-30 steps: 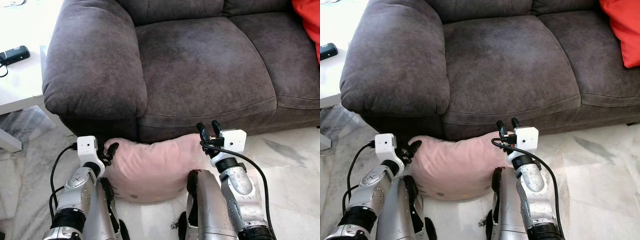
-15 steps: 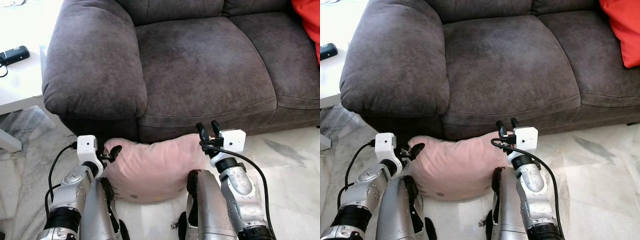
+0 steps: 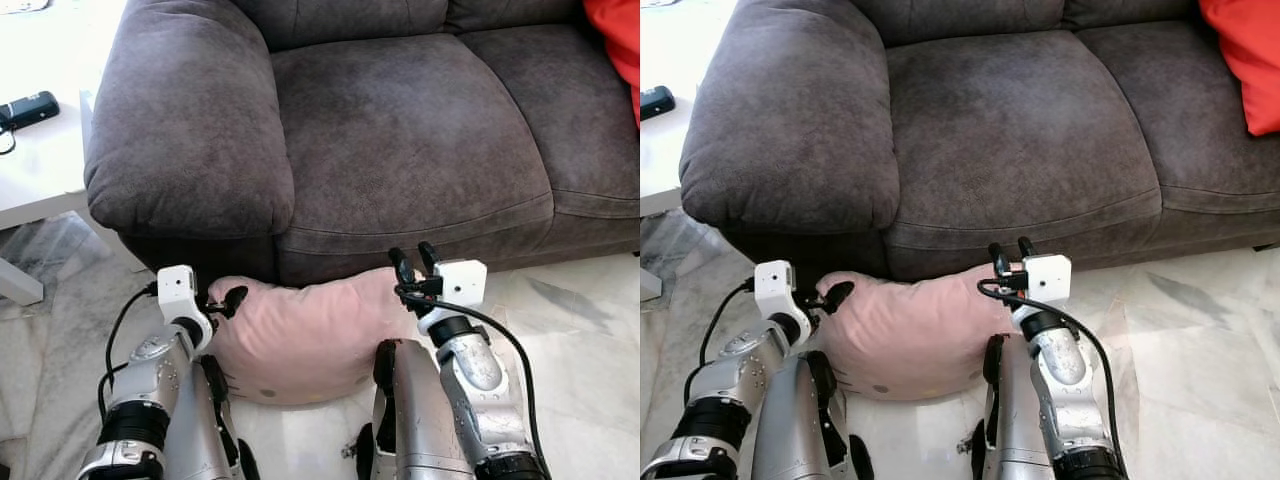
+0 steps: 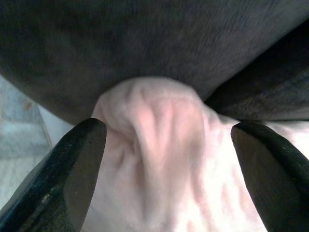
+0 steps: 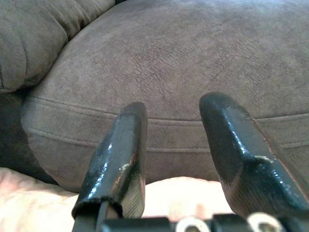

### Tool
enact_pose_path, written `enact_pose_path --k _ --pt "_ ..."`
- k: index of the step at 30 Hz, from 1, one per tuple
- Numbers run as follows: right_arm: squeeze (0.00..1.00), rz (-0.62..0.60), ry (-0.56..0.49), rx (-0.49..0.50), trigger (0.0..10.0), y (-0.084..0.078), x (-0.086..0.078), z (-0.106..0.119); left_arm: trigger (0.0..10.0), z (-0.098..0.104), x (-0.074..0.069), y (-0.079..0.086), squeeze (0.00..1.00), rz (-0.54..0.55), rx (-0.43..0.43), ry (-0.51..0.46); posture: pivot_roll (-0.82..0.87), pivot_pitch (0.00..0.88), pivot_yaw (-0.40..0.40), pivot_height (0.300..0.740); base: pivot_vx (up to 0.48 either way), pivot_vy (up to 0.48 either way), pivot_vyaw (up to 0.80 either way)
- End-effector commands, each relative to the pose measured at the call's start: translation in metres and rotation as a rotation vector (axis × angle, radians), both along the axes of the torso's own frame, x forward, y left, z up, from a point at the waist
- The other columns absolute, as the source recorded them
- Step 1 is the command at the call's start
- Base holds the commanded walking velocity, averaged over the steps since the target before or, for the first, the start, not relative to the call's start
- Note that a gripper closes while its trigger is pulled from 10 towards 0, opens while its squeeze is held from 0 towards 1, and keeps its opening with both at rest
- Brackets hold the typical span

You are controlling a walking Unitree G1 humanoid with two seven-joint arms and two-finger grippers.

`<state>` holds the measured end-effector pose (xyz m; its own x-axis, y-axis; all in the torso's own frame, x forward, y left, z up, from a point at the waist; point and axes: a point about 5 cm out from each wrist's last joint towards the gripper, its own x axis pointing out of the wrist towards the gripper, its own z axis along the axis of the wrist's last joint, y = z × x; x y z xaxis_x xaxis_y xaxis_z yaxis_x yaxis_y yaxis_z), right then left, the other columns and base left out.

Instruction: Move the pillow to the sofa from floor

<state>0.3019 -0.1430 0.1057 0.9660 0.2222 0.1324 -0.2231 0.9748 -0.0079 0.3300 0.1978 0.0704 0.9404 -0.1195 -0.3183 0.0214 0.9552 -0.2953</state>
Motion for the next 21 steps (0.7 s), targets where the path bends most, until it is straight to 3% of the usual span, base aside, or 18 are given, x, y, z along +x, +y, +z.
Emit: enact_pose_path --k 1,13,21 --pt "0.00 0.003 0.001 -0.007 10.0 -0.002 -0.005 0.000 10.0 -0.007 0.000 -0.001 0.00 0.041 -0.038 0.019 -0.01 0.244 -0.032 0.470 0.000 0.000 0.00" --pt "0.00 0.011 0.019 -0.027 10.0 -0.008 -0.023 -0.001 10.0 0.001 0.015 -0.003 0.00 0.084 -0.044 0.008 -0.05 0.320 -0.061 0.470 0.000 0.000 0.00" --pt "0.00 0.027 0.018 -0.043 10.0 -0.013 -0.035 0.008 10.0 -0.004 0.015 0.004 0.00 0.137 -0.002 0.023 -0.09 0.379 -0.105 0.470 0.000 0.000 0.00"
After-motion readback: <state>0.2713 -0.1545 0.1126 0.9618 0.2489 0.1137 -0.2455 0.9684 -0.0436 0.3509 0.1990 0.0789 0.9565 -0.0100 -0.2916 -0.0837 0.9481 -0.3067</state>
